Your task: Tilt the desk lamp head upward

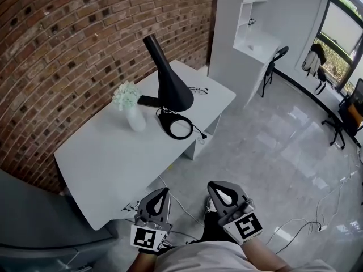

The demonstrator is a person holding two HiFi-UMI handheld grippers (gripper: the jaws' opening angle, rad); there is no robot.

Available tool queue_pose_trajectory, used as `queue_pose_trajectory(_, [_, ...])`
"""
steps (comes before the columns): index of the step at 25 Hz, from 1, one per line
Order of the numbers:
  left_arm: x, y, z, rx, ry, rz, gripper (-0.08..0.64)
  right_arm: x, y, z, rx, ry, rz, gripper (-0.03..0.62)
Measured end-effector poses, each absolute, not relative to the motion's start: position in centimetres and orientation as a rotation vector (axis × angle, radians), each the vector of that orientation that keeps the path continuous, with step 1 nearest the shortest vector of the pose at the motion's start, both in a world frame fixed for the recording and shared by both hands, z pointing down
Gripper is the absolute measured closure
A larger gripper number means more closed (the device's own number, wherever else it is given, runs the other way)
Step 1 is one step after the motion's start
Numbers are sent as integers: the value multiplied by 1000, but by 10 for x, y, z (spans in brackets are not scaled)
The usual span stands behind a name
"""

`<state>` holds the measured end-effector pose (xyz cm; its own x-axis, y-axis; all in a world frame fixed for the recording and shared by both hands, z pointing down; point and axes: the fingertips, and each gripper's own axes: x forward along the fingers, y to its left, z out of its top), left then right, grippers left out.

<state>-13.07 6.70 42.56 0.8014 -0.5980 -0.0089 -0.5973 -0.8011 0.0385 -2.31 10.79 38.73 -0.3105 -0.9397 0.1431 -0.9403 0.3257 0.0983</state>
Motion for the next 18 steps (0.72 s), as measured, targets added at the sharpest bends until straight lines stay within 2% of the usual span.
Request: queue_pose_trajectory(18, [-30, -29, 448, 2938, -1040, 54, 554, 71, 10, 417, 1694, -2494, 83, 577])
